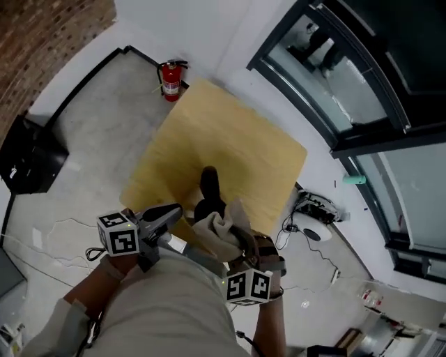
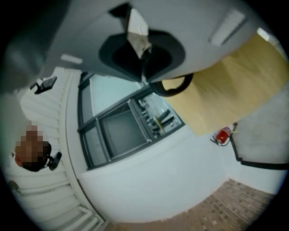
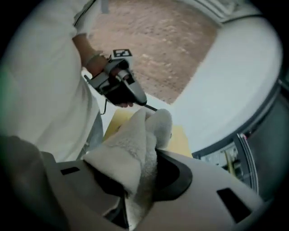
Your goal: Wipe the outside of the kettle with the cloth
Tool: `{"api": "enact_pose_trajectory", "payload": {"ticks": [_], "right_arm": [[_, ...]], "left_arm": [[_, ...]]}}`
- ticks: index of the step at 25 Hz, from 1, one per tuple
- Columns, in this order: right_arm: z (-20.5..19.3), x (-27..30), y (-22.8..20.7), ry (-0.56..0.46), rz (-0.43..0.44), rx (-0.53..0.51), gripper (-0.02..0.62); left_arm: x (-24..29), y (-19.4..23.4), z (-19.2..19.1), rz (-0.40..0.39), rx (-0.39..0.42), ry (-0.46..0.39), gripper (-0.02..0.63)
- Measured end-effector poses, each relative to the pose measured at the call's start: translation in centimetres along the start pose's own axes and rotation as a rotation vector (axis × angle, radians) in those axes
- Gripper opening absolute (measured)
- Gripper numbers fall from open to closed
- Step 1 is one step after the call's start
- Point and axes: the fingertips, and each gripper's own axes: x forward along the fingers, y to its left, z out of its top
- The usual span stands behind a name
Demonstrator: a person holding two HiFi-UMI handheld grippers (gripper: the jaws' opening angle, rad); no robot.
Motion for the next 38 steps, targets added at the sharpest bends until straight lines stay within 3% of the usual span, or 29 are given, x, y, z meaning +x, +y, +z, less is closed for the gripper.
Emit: {"api": "enact_pose_trajectory", "payload": {"ticks": [3, 5, 7, 9, 12, 15, 19, 23, 27, 30, 32, 35, 38], "right_arm": [[4.8, 1.9, -1.3, -0.077, 0.119, -0.186, 0.107], [7.6, 3.4, -0.3, -0.110, 0.199, -0.244, 0.107], [7.7, 4.8, 1.2, -0.060, 0.266, -0.285, 0.107], [6.7, 4.6, 1.8, -0.009, 0.317, -0.218, 0.107], [4.5, 3.0, 2.9, 0.051, 0.406, -0.026, 0.107], [2.8, 2.2, 5.7, 0.097, 0.470, 0.002, 0.107], [5.3, 3.5, 4.1, 0.036, 0.345, 0.026, 0.107], [6.3, 5.2, -0.1, -0.006, 0.294, 0.243, 0.107], [3.3, 3.5, -0.4, 0.088, 0.284, 0.433, 0.107], [2.8, 2.9, 2.7, 0.121, 0.353, 0.432, 0.107], [4.5, 3.7, 4.3, 0.116, 0.373, 0.361, 0.107], [7.4, 5.1, 3.7, 0.083, 0.321, 0.273, 0.107], [6.7, 5.3, -0.4, 0.022, 0.212, 0.411, 0.107]], "left_arm": [[-2.1, 1.0, 0.8, 0.069, -0.067, -0.135, 0.017], [-3.3, 1.9, 0.2, 0.092, -0.097, -0.168, 0.017], [-4.3, 2.6, -0.6, 0.096, -0.126, -0.172, 0.017], [-5.0, 3.0, -1.0, 0.083, -0.138, -0.163, 0.017], [-5.8, 3.5, -1.4, 0.055, -0.136, -0.144, 0.017], [-6.0, 4.8, -1.8, 0.043, -0.162, -0.141, 0.017], [-6.3, 4.9, -1.6, 0.025, -0.185, -0.158, 0.017], [-6.4, 4.8, -1.3, 0.005, -0.182, -0.153, 0.017], [-6.7, 5.3, -1.3, 0.000, -0.188, -0.145, 0.017], [-6.5, 5.5, -1.3, -0.003, -0.197, -0.150, 0.017], [-6.4, 5.6, -1.1, -0.005, -0.198, -0.144, 0.017], [-6.2, 5.5, -1.1, -0.008, -0.183, -0.119, 0.017], [-5.8, 5.0, -1.2, -0.020, -0.157, -0.085, 0.017]]}}
